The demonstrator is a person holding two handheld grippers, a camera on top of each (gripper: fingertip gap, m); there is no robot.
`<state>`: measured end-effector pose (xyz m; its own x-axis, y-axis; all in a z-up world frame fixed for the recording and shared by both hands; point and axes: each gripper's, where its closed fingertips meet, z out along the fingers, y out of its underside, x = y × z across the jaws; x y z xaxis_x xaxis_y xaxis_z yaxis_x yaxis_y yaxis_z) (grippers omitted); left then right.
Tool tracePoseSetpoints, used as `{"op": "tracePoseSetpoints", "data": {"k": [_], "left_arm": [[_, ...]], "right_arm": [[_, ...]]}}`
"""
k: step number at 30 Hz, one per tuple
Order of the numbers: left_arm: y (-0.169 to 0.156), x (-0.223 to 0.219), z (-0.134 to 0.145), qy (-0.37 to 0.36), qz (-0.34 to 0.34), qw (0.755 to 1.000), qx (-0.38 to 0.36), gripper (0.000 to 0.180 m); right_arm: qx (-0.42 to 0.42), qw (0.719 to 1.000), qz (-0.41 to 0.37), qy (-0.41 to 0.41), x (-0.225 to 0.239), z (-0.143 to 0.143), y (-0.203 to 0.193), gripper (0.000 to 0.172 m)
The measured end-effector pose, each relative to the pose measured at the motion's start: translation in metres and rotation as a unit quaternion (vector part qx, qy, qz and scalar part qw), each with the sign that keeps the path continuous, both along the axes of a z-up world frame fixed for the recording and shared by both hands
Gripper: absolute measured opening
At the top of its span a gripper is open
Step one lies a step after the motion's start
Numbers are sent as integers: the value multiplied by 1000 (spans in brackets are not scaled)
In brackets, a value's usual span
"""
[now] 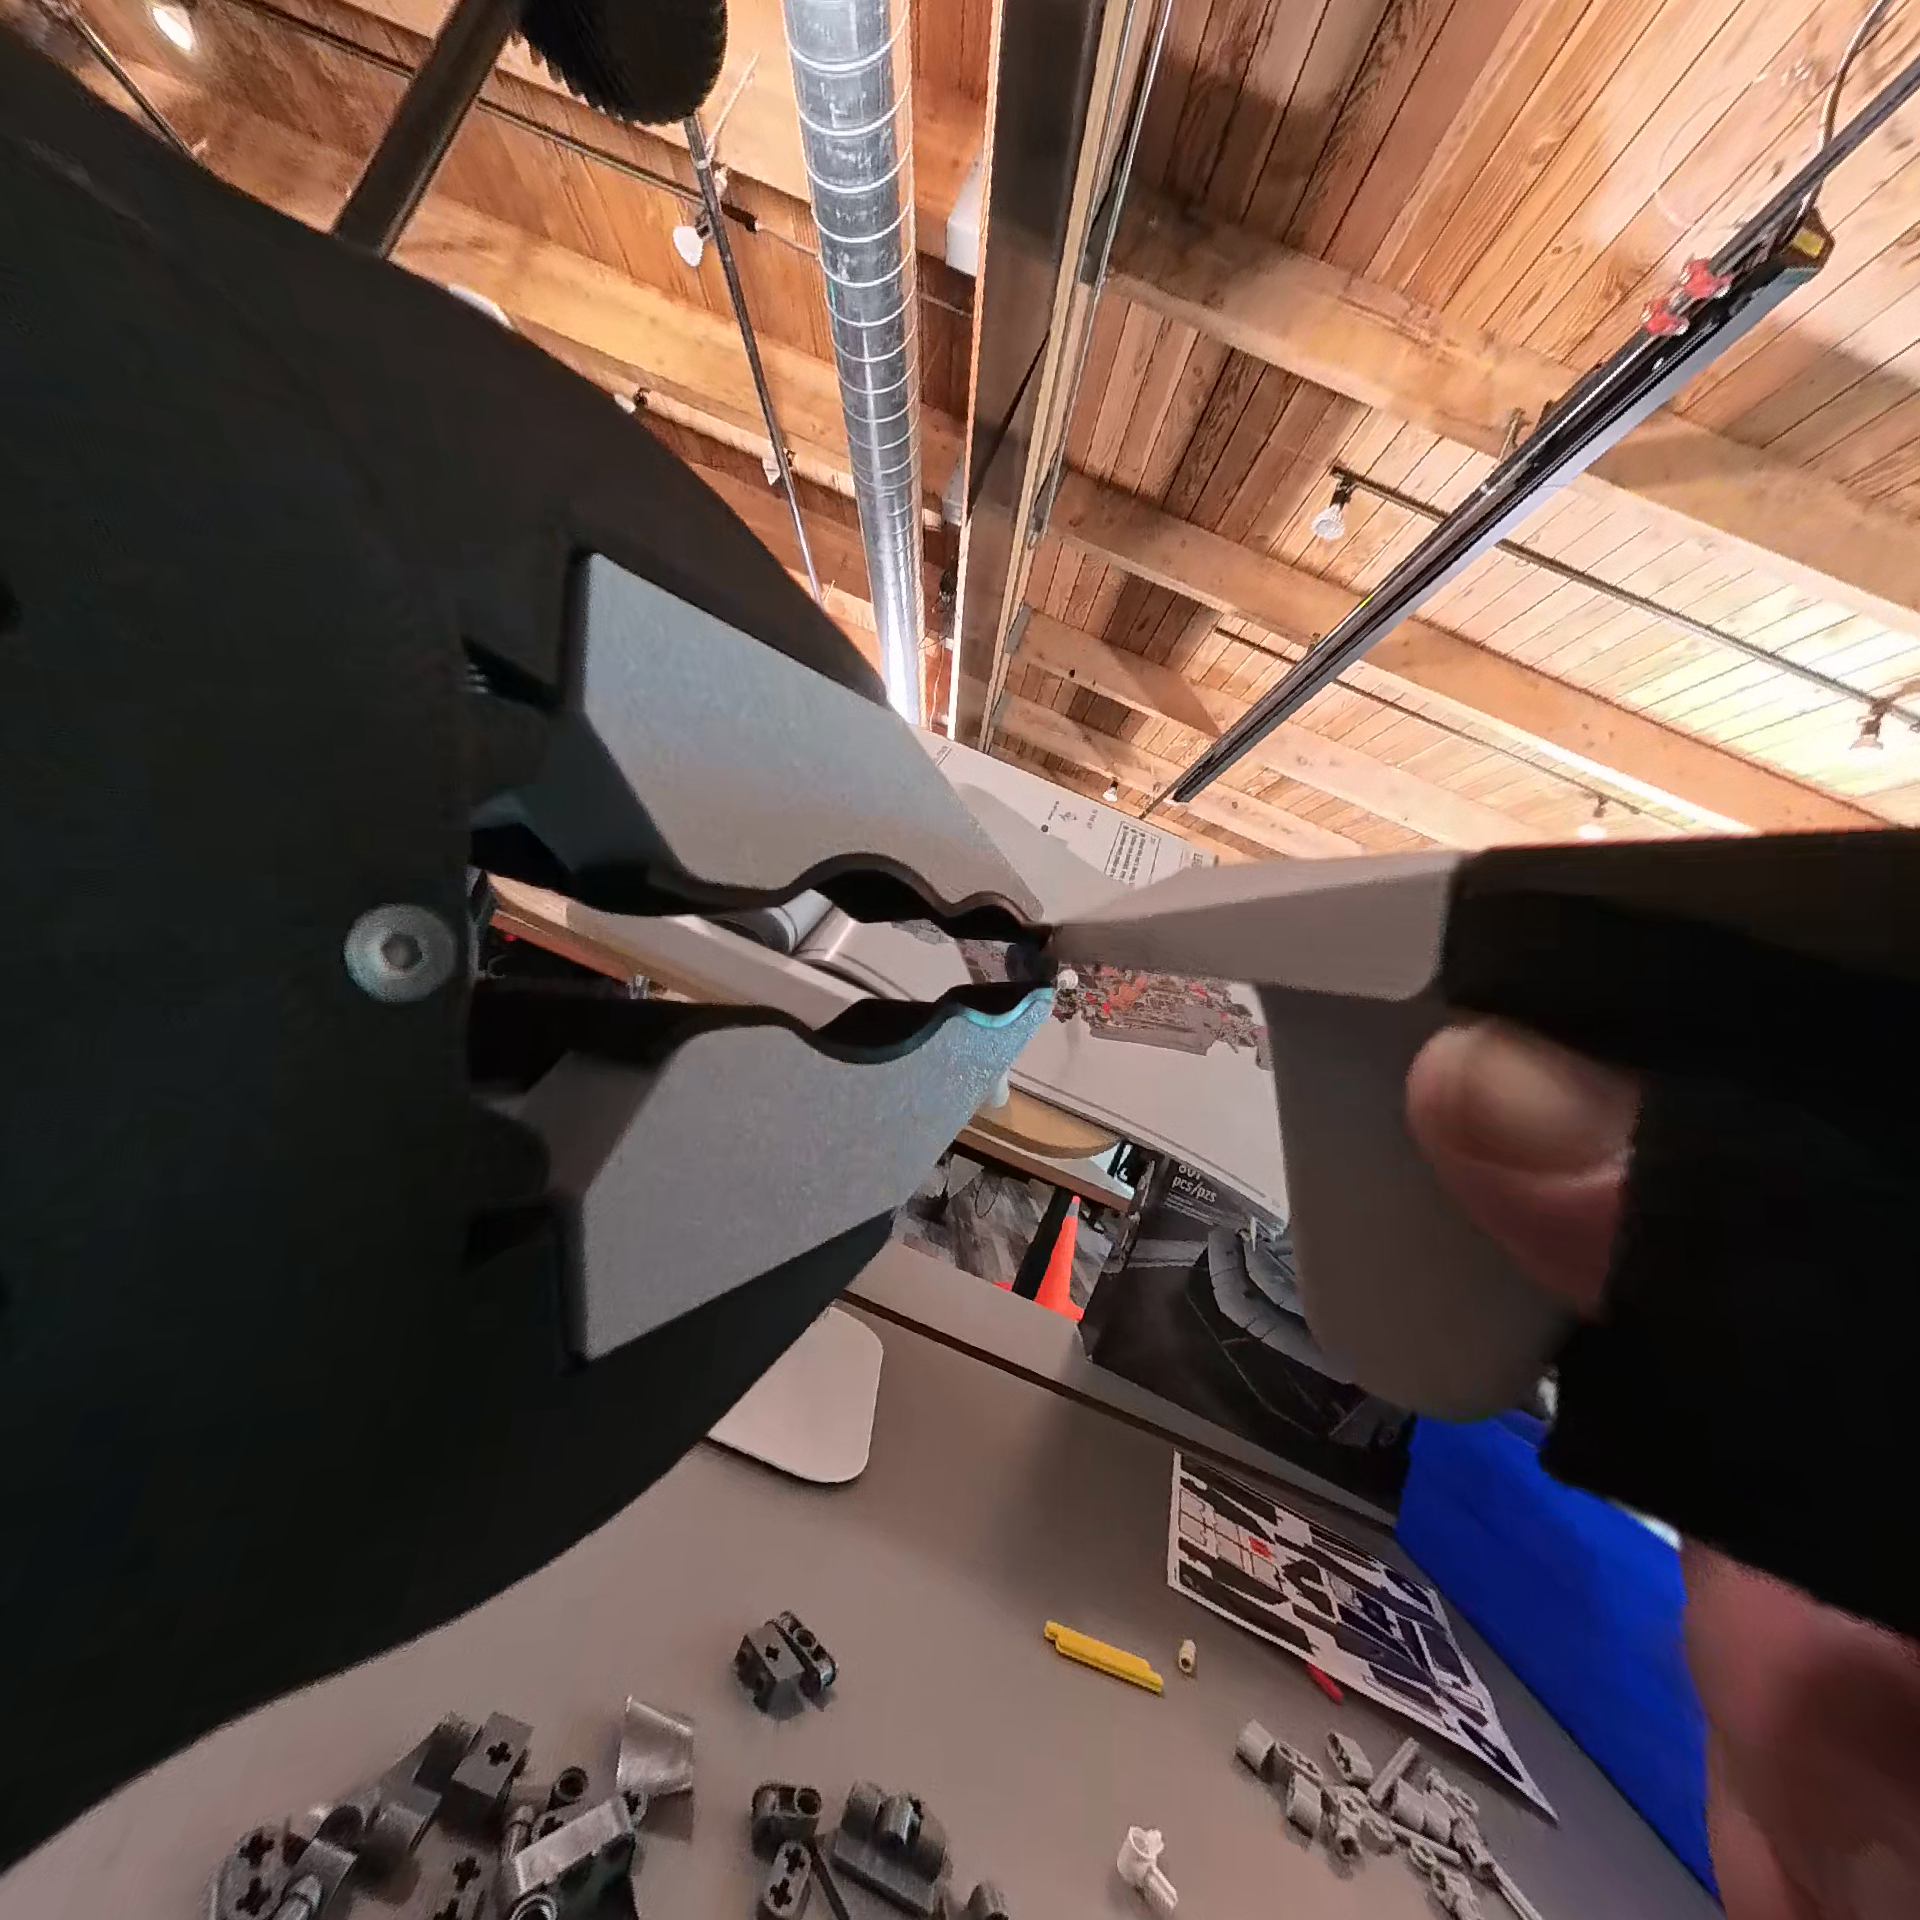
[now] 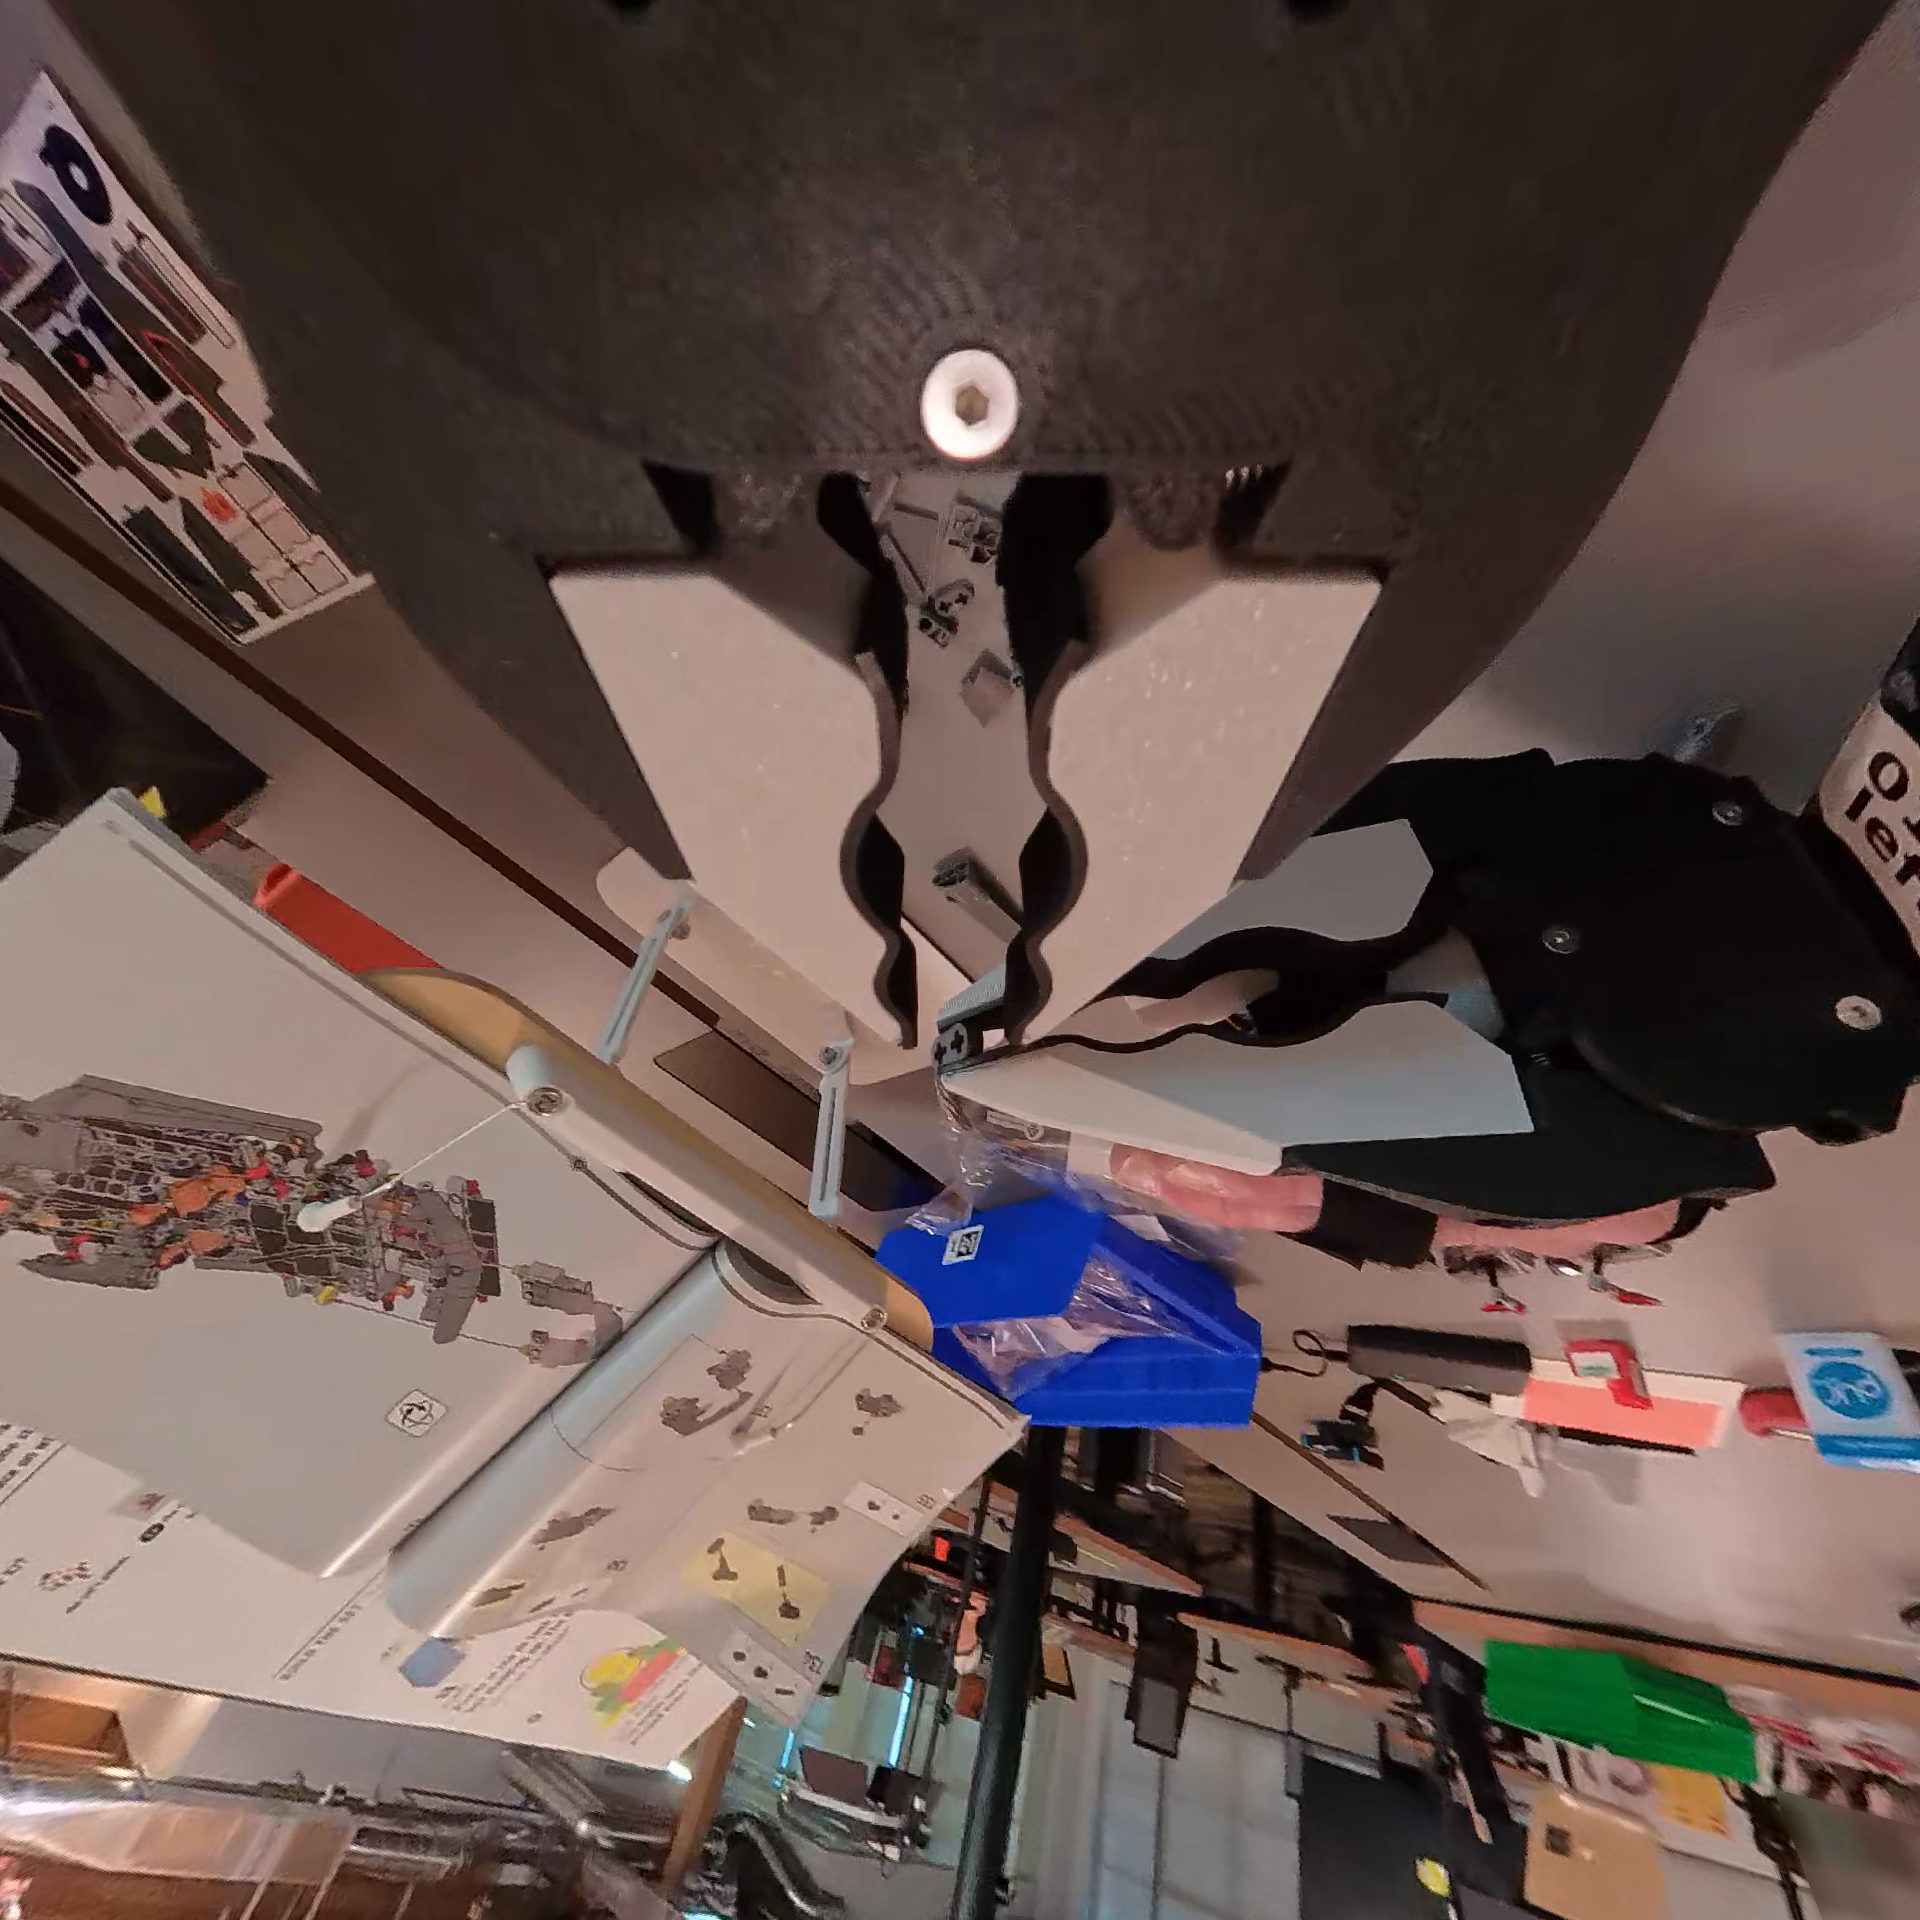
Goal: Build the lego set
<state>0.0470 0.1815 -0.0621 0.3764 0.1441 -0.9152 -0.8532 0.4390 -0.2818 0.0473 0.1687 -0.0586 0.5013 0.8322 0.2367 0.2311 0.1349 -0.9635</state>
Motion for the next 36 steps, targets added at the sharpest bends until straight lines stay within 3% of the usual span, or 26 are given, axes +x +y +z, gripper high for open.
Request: {"op": "tracePoseSetpoints", "data": {"k": [8,12,17,21,36], "left_arm": [[-4,1,0,4,-14,1000,9,5],[-15,1,9,-15,-52,998,22,5],[-33,9,20,-21,-91,994,56,5],[-45,15,24,-19,-106,991,76,5],[-49,14,27,-23,-105,990,86,5]], "right_arm": [[10,1000,8,-18,-1,0,-6,9],[-14,997,79,-15,6,5,-12,22],[-96,968,233,-12,4,15,-28,25],[-127,949,286,-36,3,20,-34,25],[-110,949,289,-66,-1,18,-42,12]]}}
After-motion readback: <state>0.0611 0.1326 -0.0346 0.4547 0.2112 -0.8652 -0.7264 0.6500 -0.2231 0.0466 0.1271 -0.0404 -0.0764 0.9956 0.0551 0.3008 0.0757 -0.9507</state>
